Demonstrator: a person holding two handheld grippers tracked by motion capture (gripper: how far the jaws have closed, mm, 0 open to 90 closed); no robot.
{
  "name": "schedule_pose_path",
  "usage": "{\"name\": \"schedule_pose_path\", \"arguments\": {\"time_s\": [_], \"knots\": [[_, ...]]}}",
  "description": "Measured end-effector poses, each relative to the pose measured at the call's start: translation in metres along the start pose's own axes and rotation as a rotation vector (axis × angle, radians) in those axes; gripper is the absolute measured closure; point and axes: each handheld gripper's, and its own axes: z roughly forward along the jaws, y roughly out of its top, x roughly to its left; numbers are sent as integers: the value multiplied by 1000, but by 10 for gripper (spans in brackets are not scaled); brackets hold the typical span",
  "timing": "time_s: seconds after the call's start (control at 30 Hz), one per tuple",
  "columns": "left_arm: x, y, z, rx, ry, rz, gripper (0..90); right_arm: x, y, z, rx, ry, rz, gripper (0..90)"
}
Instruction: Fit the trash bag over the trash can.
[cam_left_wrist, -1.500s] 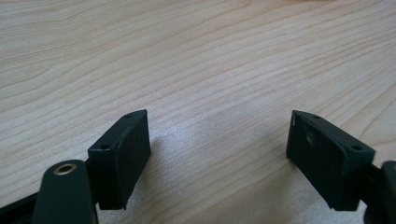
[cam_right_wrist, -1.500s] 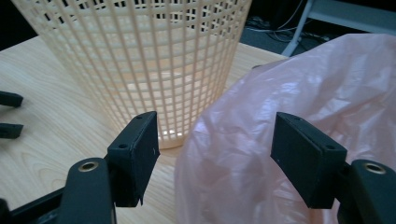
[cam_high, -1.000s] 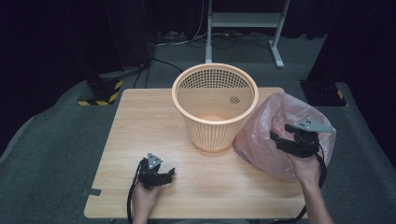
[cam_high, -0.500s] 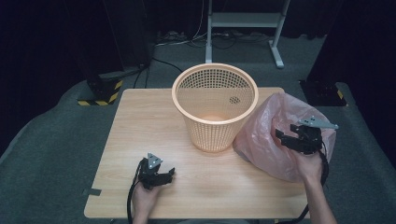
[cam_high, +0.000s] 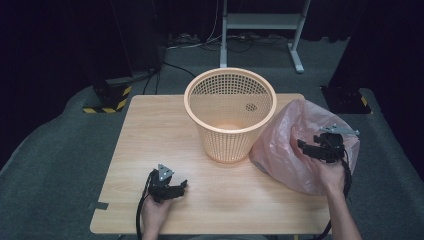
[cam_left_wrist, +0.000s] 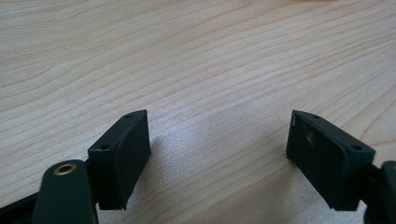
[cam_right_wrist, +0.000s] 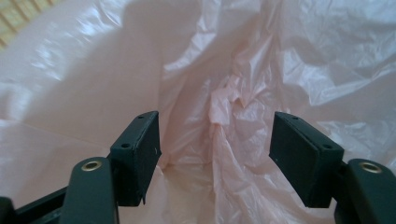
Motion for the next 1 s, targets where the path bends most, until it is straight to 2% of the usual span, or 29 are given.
{"name": "schedule_pose_path", "arguments": {"time_s": [0.1, 0.23, 0.4, 0.63, 1.0], "knots": [[0, 0, 0, 0, 0, 0, 218, -2, -2, 5, 25, -18, -9, 301], [0, 0, 0, 0, 0, 0, 218, -4, -4, 16, 77, -21, -9, 266], [0, 0, 0, 0, 0, 0, 218, -4, -4, 23, 88, -10, -15, 245], [0, 0, 0, 0, 0, 0, 218, -4, -5, 37, 147, -7, -18, 209], [0, 0, 0, 0, -1, 1, 218, -6, -9, 58, 223, -16, -12, 205]]}}
